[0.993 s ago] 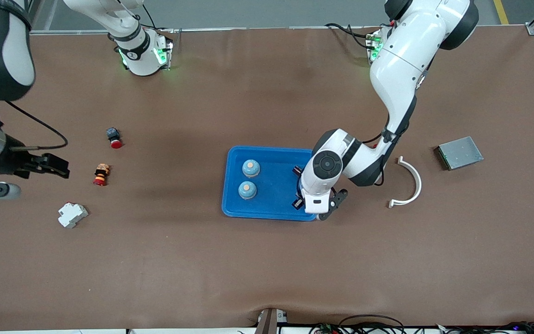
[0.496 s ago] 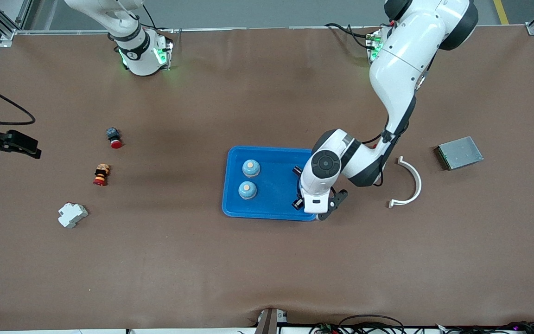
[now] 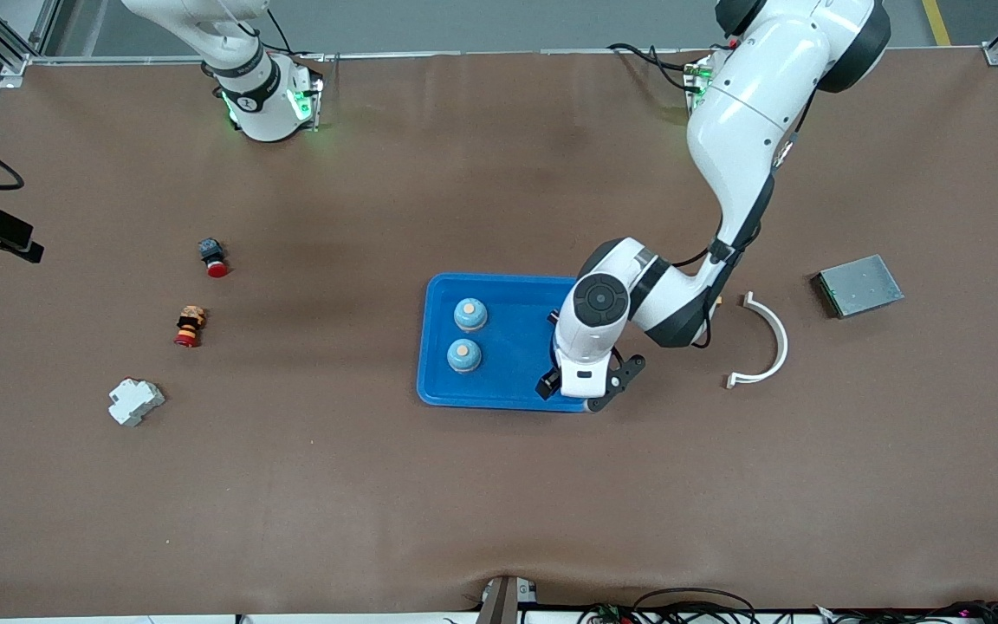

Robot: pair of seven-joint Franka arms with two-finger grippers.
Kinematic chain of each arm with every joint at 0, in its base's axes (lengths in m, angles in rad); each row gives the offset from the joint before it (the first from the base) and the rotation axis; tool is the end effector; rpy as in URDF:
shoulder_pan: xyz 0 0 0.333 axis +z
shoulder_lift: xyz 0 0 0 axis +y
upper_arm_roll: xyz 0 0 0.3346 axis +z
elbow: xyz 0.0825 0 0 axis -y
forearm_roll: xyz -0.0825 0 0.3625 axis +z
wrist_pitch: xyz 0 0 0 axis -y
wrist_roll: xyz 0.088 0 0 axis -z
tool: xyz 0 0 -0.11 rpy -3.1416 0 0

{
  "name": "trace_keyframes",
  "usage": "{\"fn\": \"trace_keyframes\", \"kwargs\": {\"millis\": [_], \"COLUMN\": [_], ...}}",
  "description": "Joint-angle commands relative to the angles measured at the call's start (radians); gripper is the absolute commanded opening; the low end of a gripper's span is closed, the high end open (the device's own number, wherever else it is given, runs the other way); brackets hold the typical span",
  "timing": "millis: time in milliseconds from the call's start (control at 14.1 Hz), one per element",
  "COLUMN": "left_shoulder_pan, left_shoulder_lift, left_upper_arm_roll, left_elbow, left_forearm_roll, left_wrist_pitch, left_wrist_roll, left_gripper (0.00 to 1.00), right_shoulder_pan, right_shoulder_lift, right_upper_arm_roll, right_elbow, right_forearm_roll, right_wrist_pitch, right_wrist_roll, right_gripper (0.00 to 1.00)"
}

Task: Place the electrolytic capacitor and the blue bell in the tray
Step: 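Lower the capacitor into the tray while the right gripper withdraws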

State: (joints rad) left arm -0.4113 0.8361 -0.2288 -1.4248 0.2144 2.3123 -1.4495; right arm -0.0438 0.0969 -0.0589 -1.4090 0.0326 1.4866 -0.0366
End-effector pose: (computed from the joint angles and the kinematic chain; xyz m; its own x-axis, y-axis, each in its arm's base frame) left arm 0.6103 -0.4023 0.2342 0.7317 0.6816 0.0082 0.6792 -0.7300 0.0755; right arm 0.5543 -0.0513 0.6523 0.9978 -0.0631 -0.0181 -0.0636 -0.9976 -0.0275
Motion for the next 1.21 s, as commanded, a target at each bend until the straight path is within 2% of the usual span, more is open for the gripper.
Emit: {"fn": "trace_keyframes", "kwargs": {"millis": [0, 213, 638, 922, 1135], "left_shoulder_pan": [0.008, 0.040, 0.101, 0.144, 0.209], "left_shoulder_lift": [-0.047, -0.077, -0.146, -0.181, -0.221], "left_upper_arm_roll": [0.005, 0.002, -0.007, -0.009, -0.009], "left_elbow": [0.000, 0.000, -0.005, -0.009, -0.013], "left_forearm_roll": [0.023, 0.022, 0.010, 0.007, -0.038], "left_wrist_pitch": [-0.033, -0.095, -0.206, -0.295, -0.362], "left_wrist_roll": [-0.003, 0.007, 0.173, 0.349, 0.505], "left_gripper": [1.00, 1.00, 1.00, 1.00, 1.00], "right_shoulder_pan": [-0.044, -0.048, -0.011, -0.010, -0.010], "right_shoulder_lift": [-0.040, -0.059, -0.071, -0.072, -0.085], "right_upper_arm_roll": [0.025, 0.036, 0.034, 0.034, 0.034], "right_elbow": [-0.031, -0.038, -0.076, -0.082, -0.097], "right_forearm_roll": [0.033, 0.033, 0.024, 0.024, 0.024], "right_wrist_pitch": [-0.006, -0.014, 0.000, 0.000, 0.007], "right_wrist_roll": [0.001, 0.006, 0.055, 0.058, 0.058], "right_gripper": [1.00, 1.00, 1.00, 1.00, 1.00]}}
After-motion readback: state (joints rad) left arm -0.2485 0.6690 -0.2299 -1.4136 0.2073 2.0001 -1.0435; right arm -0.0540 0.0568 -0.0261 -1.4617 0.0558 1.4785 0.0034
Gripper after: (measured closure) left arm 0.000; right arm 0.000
